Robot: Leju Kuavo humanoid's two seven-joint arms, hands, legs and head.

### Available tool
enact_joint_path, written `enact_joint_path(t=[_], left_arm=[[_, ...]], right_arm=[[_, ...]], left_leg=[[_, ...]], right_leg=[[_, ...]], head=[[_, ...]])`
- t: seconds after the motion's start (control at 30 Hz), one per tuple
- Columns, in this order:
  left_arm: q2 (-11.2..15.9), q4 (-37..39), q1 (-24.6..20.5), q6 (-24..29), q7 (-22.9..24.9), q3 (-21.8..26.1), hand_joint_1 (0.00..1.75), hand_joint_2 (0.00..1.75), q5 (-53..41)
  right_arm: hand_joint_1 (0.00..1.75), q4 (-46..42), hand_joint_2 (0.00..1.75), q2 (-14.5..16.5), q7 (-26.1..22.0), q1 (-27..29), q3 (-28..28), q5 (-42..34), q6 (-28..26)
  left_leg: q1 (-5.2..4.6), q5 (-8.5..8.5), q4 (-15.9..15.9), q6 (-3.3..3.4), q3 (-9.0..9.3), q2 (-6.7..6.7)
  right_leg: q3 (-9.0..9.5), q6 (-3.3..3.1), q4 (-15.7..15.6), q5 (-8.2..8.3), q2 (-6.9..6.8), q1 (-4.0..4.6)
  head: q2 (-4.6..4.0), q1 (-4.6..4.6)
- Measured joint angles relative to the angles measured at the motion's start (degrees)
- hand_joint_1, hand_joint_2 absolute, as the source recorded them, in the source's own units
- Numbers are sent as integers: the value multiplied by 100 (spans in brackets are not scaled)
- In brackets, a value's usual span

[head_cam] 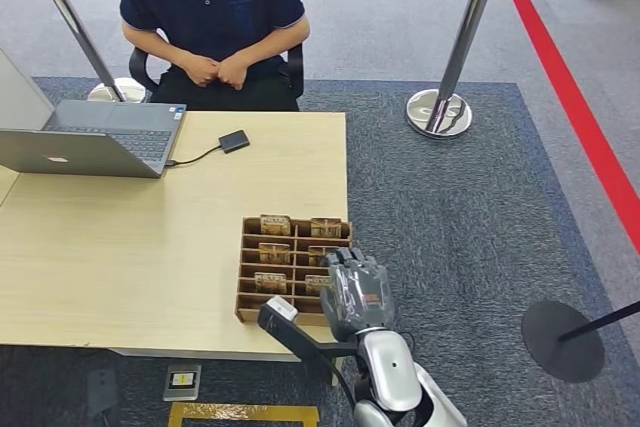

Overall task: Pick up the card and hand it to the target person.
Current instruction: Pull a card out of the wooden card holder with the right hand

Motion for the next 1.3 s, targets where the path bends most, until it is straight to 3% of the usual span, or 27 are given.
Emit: enact_joint_path(t=[0.43,1.3], left_arm=[[-19,0,-18,-12,-4,-2,0,0,-48],[-31,0,-48,-67,44,-2,0,0,-66]], right_arm=[[74,269,175,63,-42,-61,-13,83,-102],[79,813,175,203,-68,-226,-48,81,-275]], left_leg=[[0,0,0,0,0,0],[0,0,0,0,0,0]], right_leg=[[0,0,0,0,0,0],[0,0,0,0,0,0]], head=[[0,-1],[0,0]])
